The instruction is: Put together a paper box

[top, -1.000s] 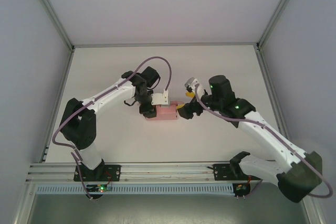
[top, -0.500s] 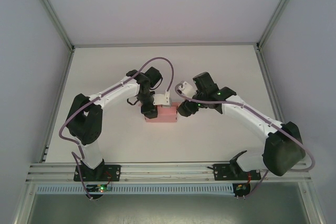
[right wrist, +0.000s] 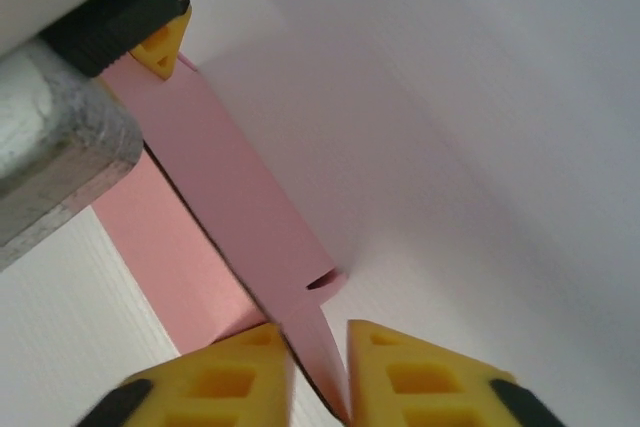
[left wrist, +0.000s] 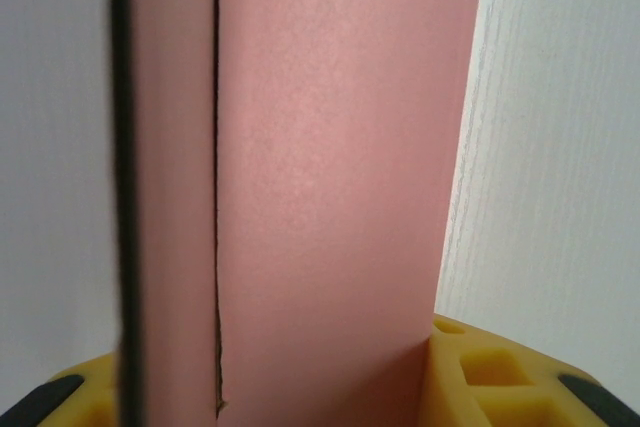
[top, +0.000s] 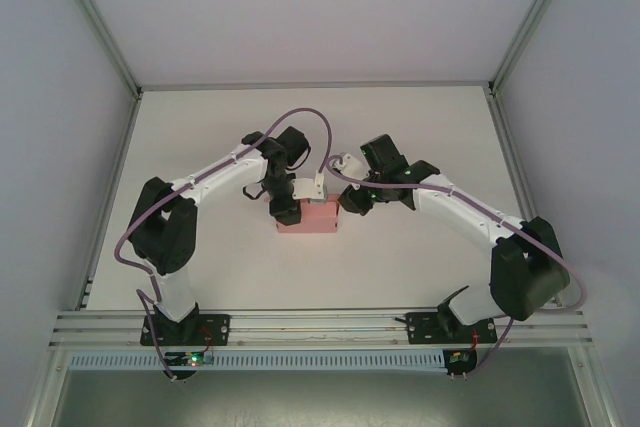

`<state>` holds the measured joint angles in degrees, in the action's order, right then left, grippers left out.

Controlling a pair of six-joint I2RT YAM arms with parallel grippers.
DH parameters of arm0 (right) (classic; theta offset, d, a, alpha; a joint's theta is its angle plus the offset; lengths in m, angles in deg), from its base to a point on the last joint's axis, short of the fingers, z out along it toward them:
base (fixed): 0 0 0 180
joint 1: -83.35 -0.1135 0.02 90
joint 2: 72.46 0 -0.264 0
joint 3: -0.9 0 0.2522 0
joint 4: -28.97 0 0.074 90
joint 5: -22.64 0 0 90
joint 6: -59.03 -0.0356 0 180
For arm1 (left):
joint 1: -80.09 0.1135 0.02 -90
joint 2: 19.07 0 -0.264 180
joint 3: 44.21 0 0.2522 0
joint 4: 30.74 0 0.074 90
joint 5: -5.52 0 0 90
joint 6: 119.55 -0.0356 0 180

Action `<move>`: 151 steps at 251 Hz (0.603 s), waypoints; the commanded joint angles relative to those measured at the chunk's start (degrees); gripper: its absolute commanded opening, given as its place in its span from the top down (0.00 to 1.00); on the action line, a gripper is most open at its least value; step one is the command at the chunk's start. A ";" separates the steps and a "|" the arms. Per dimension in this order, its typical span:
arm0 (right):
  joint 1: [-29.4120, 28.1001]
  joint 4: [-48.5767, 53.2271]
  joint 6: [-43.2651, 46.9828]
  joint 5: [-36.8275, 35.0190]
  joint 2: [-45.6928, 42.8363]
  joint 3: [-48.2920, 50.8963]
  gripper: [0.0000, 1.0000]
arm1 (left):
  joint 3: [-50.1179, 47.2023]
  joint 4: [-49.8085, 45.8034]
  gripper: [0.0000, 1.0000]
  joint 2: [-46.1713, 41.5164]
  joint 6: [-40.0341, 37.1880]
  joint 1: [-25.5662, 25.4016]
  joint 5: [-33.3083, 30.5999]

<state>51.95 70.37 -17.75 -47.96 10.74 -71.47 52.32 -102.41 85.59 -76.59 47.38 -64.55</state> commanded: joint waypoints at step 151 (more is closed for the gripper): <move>-3.44 -7.46 -33.41 -1.66 -0.22 -1.55 1.00 | 2.99 2.80 0.61 4.57 6.97 0.67 0.51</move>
<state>50.61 69.71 -38.58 -50.08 11.09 -72.74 54.37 -102.58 87.23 -71.76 47.60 -63.77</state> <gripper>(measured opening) 0.049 0.402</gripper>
